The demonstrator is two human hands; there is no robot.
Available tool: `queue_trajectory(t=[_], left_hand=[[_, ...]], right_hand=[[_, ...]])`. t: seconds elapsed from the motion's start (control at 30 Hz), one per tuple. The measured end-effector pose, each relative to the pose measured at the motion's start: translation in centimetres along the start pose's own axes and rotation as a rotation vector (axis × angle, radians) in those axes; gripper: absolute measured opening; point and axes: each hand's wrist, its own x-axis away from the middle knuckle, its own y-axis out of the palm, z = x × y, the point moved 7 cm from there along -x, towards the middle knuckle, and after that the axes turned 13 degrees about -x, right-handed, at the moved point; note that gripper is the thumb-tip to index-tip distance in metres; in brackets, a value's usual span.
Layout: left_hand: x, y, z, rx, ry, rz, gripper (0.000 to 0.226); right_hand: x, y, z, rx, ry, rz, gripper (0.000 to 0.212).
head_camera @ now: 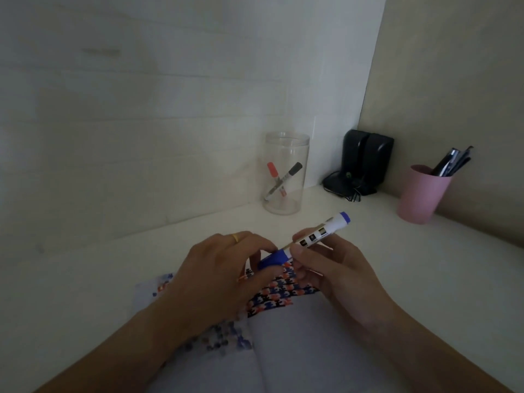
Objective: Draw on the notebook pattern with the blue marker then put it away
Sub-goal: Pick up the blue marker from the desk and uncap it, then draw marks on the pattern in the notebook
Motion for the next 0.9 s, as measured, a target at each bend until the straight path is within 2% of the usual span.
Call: queue_trajectory(t=[0.07, 0.2, 0.3, 0.4, 0.53, 0.67, 0.7, 0.73, 0.77, 0.83, 0.87, 0.9], left_hand=[[0.3, 0.0, 0.6, -0.005, 0.019, -0.006, 0.029], [0.3, -0.2, 1.7, -0.050, 0.061, -0.018, 0.030], [0.4, -0.3, 2.2, -0.028, 0.091, -0.051, 0.032], [0.4, 0.0, 3.0, 0.098, 0.121, -0.098, 0.035], [-0.2, -0.8, 3.0, 0.338, 0.022, -0.061, 0.062], [0.2, -0.8, 2.3, 0.547, -0.085, -0.126, 0.042], [0.1, -0.9, 2.4, 0.535, -0.061, -0.091, 0.044], [0.0, -0.4, 2.3, 0.614, -0.091, -0.130, 0.049], [0.0, 0.2, 2.2, 0.590, -0.061, -0.164, 0.050], [-0.4, -1.0, 2.7, 0.391, 0.072, -0.081, 0.045], [-0.4, -1.5, 2.6, 0.337, 0.068, -0.074, 0.040], [-0.3, -1.2, 2.6, 0.284, 0.112, -0.136, 0.030]], right_hand=[[0.2, 0.3, -0.1, 0.012, -0.025, 0.023, 0.037], [0.6, 0.7, -0.5, 0.071, -0.074, 0.045, 0.017], [0.8, 0.8, -0.7, 0.067, -0.087, 0.051, 0.029], [1.0, 0.8, -1.2, 0.047, -0.107, 0.077, 0.042], [1.2, 0.9, -1.7, -0.041, -0.124, 0.090, 0.045], [1.3, 1.4, -1.8, -0.070, -0.133, 0.078, 0.046], [1.3, 1.6, -1.9, -0.075, -0.131, 0.070, 0.046], [1.4, 1.7, -1.9, -0.082, -0.126, 0.064, 0.046], [1.5, 1.7, -2.0, -0.092, -0.123, 0.060, 0.044], [1.7, 1.9, -1.9, -0.095, -0.116, 0.056, 0.041], [1.7, 2.1, -1.7, -0.090, -0.107, 0.062, 0.040], [1.6, 2.0, -1.5, -0.083, -0.101, 0.081, 0.037]])
